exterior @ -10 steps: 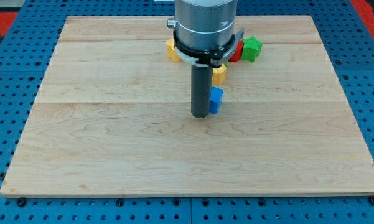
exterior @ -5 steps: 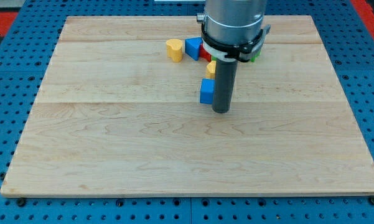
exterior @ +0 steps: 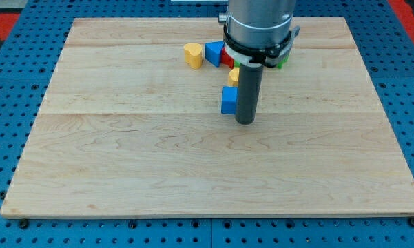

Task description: Slide the blue cube up a bit

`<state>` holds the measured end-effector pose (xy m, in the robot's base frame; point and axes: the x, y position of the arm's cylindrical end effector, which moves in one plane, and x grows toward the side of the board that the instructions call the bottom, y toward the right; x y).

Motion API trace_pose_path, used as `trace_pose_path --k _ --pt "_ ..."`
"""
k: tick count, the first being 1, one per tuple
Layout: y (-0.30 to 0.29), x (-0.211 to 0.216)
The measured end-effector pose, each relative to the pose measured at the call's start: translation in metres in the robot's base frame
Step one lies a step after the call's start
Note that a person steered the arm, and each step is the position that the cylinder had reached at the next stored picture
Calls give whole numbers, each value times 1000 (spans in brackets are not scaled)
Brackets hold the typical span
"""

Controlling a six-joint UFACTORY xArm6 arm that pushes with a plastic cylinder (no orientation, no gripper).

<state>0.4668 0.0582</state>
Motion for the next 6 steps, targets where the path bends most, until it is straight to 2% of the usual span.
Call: trace_pose_path --k 1,3,4,5,6 --pt "-17 20" --pt "-26 -29" --pt "-26 -31" --pt "-26 14" --pt "-26 25"
